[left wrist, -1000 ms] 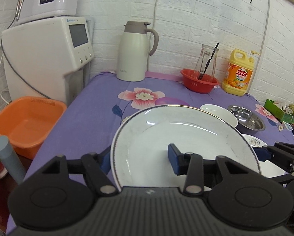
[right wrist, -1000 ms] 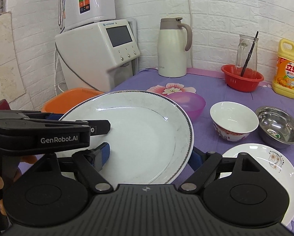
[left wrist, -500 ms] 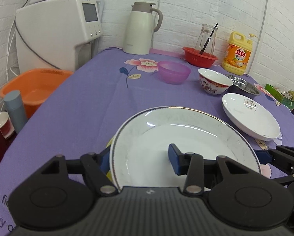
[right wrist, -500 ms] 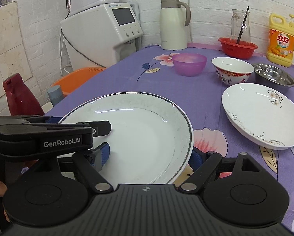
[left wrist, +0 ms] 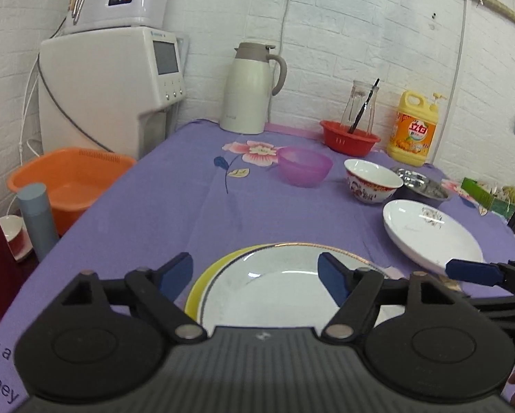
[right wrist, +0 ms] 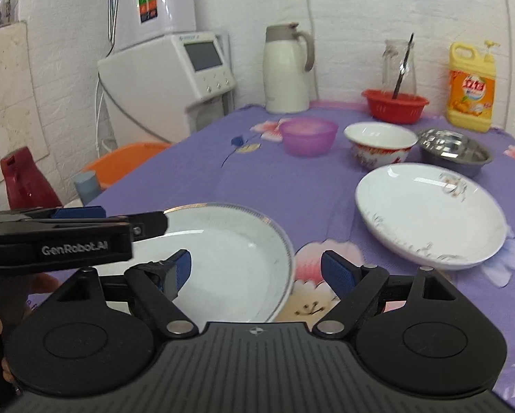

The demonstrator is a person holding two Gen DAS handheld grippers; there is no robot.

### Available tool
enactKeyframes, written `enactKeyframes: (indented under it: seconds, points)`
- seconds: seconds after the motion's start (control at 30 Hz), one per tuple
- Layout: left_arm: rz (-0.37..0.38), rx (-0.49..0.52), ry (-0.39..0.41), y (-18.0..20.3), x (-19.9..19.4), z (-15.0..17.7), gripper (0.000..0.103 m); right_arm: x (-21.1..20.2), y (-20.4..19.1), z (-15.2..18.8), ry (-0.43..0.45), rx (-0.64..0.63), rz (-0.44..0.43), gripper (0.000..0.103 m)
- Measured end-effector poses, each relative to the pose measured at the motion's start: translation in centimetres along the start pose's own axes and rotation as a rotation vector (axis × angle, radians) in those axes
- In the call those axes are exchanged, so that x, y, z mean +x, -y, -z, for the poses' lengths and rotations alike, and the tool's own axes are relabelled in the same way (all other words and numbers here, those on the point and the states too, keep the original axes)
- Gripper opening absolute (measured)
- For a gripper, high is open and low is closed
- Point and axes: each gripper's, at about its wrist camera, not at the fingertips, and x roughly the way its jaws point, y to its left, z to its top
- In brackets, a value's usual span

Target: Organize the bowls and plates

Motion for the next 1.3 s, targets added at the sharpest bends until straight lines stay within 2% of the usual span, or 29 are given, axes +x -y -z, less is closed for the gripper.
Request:
enactKeyframes:
  seconds: [0.17,0.3,0.4,0.5,0.63,0.8,0.97,1.3]
  points:
    - [0.064,-0.013,-0.012,2.0,1.1,-2.0,0.073,-2.3,6.4,-2.2,0.094,0.060,0.103,0.103]
    - [0.139,-0.012,-0.084,5.2,3.8,-2.3,0.073,-0.2,13.1,-2.3,0.043,0.082,0.267,0.103]
    - [0.174,-0.009,-0.148,7.9,6.4,-2.4,0.073,2.5,17.8,-2.1,-0.010,0.163,0.263,0.103]
    - [0.201,0.013,-0.194,10.6,9.1,-2.8,0.073,5.0,20.4,-2.0,-0.056,0.205,0.247,0.103]
    - [0.196,0.037,-0.233,13.4,12.7,-3.4,0.073,6.0,20.9,-1.1,-0.078,0.234,0.205,0.103]
    - [0.148,0.108,-0.263,15.5,15.5,-3.6,0.073,5.8,20.7,-1.0,-0.075,0.210,0.197,0.103]
    - [0.134,0.149,-0.258,15.7,15.8,-4.1,0.073,5.9,20.7,-1.1,-0.078,0.210,0.199,0.103]
    - [0.146,0.142,-0.299,16.5,17.5,-4.2,0.073,6.4,19.7,-1.1,-0.122,0.126,0.229,0.103]
